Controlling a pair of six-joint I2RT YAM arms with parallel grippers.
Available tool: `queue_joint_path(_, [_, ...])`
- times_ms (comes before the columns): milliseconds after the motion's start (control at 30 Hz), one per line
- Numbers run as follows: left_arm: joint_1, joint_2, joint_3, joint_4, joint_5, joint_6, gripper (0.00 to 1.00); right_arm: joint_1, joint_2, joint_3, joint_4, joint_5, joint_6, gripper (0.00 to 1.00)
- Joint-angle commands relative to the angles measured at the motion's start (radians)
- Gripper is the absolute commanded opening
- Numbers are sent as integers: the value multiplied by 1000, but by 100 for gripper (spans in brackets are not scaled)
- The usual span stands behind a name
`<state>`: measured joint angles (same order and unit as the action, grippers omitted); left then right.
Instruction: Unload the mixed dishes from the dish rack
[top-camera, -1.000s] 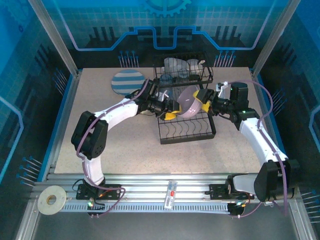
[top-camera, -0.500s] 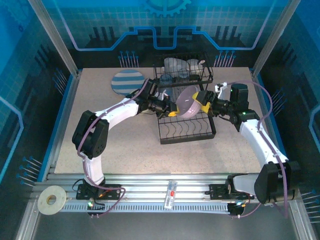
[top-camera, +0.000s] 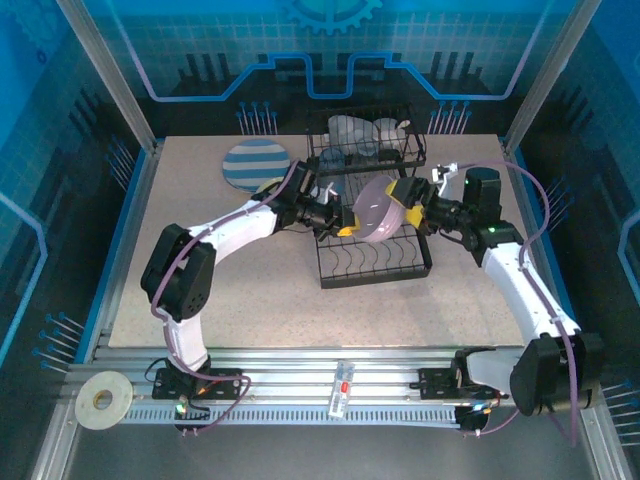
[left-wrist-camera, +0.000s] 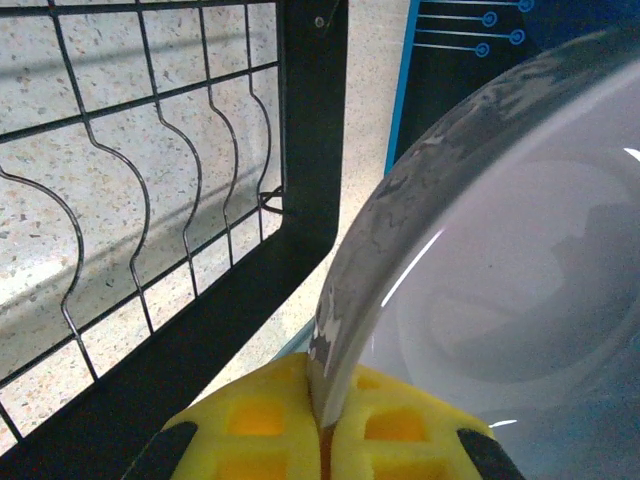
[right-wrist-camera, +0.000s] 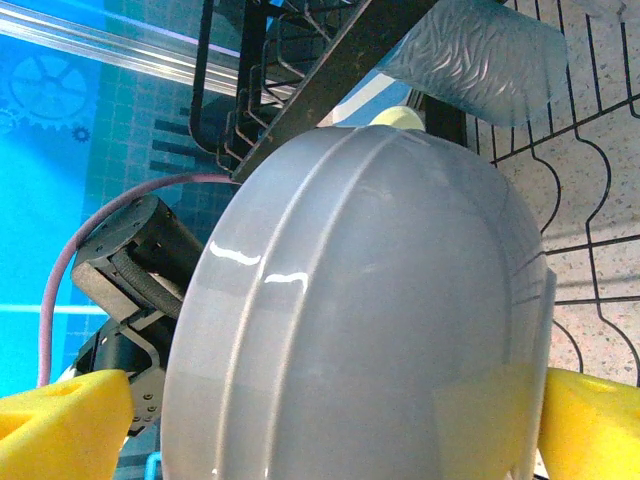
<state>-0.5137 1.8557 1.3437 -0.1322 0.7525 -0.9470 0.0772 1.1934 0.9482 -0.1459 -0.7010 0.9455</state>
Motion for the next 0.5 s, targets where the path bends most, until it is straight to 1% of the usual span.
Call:
queue_joint_path(0, [-15,-73,-24,27,38,14,0,-5,-52,23,76,13,-29,100])
queue_joint_path(233, [-15,-114,-59,36,30,8,0,-6,-102,2,77,95,-46,100])
queue_joint_path(467, [-14,-192,-71,17,21,8,0,-14,-146,-2,41,221,-61,100])
